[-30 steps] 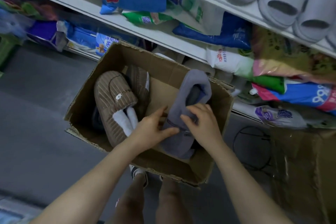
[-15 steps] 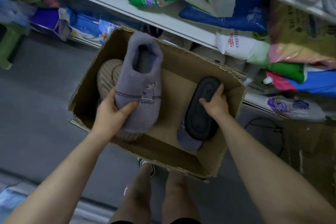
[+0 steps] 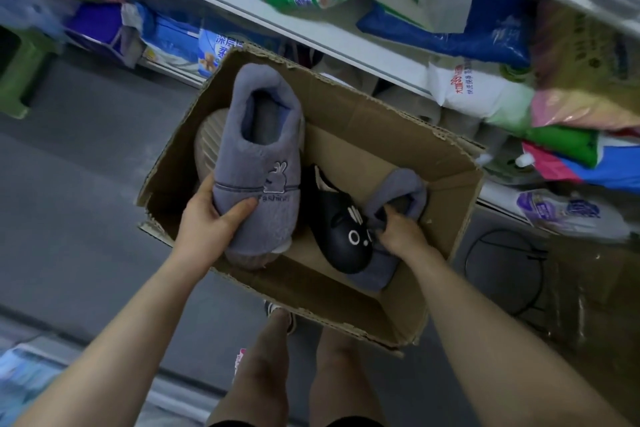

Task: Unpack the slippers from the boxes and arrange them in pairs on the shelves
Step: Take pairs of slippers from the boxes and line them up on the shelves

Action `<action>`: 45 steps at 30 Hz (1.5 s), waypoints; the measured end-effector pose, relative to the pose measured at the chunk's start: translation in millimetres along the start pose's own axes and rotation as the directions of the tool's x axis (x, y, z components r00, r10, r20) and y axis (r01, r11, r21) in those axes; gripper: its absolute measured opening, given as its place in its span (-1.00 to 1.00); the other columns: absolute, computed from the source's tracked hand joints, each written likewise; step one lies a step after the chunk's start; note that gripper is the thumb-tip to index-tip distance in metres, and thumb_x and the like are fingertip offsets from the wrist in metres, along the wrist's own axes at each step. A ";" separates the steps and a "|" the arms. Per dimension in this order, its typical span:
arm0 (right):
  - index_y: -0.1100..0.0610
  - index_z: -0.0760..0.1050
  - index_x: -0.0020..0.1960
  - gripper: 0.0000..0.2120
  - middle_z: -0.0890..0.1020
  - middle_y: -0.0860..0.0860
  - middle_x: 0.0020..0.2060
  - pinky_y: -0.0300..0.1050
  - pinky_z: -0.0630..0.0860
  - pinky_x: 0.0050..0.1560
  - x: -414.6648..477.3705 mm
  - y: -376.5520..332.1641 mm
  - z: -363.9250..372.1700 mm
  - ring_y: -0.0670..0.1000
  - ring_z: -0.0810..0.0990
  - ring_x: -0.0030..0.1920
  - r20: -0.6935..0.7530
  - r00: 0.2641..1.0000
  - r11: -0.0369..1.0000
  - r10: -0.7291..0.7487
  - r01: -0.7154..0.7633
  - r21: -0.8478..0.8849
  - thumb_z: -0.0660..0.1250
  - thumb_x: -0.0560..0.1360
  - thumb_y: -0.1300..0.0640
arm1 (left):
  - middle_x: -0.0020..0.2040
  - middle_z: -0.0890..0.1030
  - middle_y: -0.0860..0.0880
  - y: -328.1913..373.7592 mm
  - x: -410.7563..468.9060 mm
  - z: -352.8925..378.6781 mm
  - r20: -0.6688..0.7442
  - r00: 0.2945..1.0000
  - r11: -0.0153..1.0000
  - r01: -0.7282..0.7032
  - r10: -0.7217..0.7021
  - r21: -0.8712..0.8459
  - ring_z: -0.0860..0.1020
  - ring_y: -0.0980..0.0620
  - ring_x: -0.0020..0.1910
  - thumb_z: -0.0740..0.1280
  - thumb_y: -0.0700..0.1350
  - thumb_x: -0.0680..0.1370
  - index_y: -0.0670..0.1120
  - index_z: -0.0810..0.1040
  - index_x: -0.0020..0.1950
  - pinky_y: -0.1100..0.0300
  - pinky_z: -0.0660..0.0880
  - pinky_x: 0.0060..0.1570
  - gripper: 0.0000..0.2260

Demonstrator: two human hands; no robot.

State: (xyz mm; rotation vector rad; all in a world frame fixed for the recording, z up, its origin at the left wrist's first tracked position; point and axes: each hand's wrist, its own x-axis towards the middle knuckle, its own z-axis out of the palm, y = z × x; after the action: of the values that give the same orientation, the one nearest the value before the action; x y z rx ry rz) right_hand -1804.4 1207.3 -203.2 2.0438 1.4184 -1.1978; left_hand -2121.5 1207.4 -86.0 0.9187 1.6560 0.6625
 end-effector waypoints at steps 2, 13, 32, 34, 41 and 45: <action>0.12 0.22 0.48 -0.50 0.40 0.15 0.40 0.04 0.42 0.27 -1.0 3.0 17.8 0.24 0.34 0.38 -0.016 1.000 0.999 0.009 -0.009 -0.044 0.24 0.61 0.01 | 0.12 0.53 0.18 -3.5 0.2 -0.3 0.008 1.000 1.000 -0.001 0.001 0.011 0.51 0.23 0.09 0.43 -0.04 0.46 0.10 0.36 0.33 0.18 0.48 0.10 -0.52; 0.07 0.43 0.23 -0.68 0.42 0.09 0.24 0.12 0.32 0.31 -36.1 -27.1 -30.1 0.19 0.24 0.39 -0.100 0.985 0.965 -0.139 0.112 -0.237 0.22 0.53 -0.04 | 0.15 0.55 0.21 -7.2 -0.7 -13.2 0.016 1.000 0.998 -0.021 0.022 -0.058 0.55 0.34 0.06 0.41 -0.09 0.49 0.05 0.38 0.36 0.29 0.50 0.05 -0.54; 0.13 0.36 0.35 -0.67 0.51 0.14 0.15 0.05 0.43 0.10 -47.9 -85.0 -13.4 0.19 0.43 0.20 -0.186 0.917 0.936 -0.352 0.340 -0.095 0.18 0.64 0.02 | 0.16 0.50 0.15 -42.3 -12.1 -28.3 -0.052 0.998 0.999 0.035 -0.037 -0.041 0.47 0.24 0.15 0.37 0.01 0.48 0.02 0.29 0.33 0.08 0.41 0.24 -0.53; 0.14 0.36 0.37 -0.66 0.52 0.17 0.16 0.03 0.42 0.08 -43.8 -75.9 -15.0 0.20 0.43 0.20 -0.177 0.927 0.943 -0.330 0.317 -0.098 0.19 0.64 0.05 | 0.14 0.49 0.19 -43.9 -11.2 -26.0 -0.066 0.997 0.999 0.024 -0.027 -0.044 0.47 0.27 0.14 0.35 0.03 0.46 0.00 0.30 0.33 0.10 0.41 0.24 -0.52; 0.12 0.38 0.39 -0.64 0.53 0.18 0.16 0.01 0.37 0.08 -48.2 -55.8 -33.8 0.21 0.43 0.19 -0.238 0.921 0.950 -0.307 0.283 -0.133 0.22 0.62 0.06 | 0.15 0.51 0.23 -24.1 -18.5 -3.0 0.084 0.996 1.000 -0.008 0.007 0.010 0.50 0.23 0.17 0.35 0.02 0.55 0.11 0.29 0.38 0.28 0.47 0.11 -0.56; 0.10 0.36 0.32 -0.69 0.53 0.17 0.14 0.01 0.38 -0.01 -54.9 -50.0 -39.1 0.22 0.45 0.18 -0.262 0.915 0.952 -0.306 0.286 -0.112 0.20 0.62 0.04 | 0.23 0.51 0.03 -12.4 -18.2 33.2 0.075 0.975 0.854 -0.221 0.211 0.472 0.45 0.02 0.22 0.11 0.27 0.57 0.07 0.43 0.36 0.19 0.43 0.16 -0.54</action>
State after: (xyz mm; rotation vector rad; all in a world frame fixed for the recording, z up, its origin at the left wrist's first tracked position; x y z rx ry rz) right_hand -1839.3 1224.5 -128.9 2.0602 1.9336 -0.9774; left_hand -2090.3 1184.5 -95.1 1.4808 1.7466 0.3872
